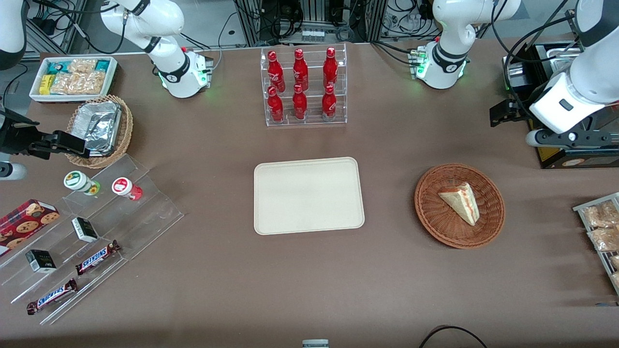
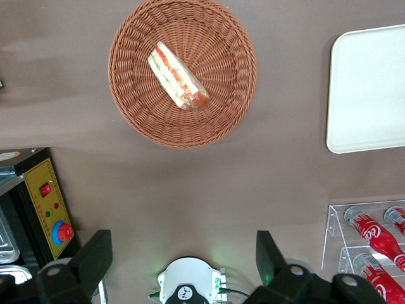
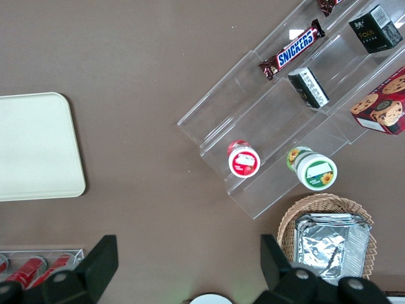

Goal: Place sandwich from basket to tray

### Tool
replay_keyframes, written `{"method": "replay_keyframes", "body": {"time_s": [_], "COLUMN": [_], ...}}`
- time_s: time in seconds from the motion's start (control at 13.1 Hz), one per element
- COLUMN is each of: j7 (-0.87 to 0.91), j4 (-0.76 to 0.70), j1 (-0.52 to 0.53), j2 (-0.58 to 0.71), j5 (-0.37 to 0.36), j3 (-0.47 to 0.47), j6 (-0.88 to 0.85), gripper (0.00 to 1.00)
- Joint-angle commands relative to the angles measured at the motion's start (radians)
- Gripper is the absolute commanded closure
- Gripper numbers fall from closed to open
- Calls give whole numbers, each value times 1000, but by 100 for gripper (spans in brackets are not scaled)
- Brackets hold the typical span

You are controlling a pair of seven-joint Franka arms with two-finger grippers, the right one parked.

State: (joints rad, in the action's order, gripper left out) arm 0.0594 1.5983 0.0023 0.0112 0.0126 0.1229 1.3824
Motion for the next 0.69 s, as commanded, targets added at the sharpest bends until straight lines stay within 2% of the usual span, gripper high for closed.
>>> {"method": "replay_keyframes", "body": {"time_s": [0.0, 0.38, 0.61], "j7": [-13, -13, -10], "j4": [-14, 9, 90], "j1": [10, 8, 10], "j2": [7, -13, -11], "j5": [15, 23, 23], "j3": [4, 4, 4], "j6": [-13, 33, 141], "gripper": [0, 0, 0]}}
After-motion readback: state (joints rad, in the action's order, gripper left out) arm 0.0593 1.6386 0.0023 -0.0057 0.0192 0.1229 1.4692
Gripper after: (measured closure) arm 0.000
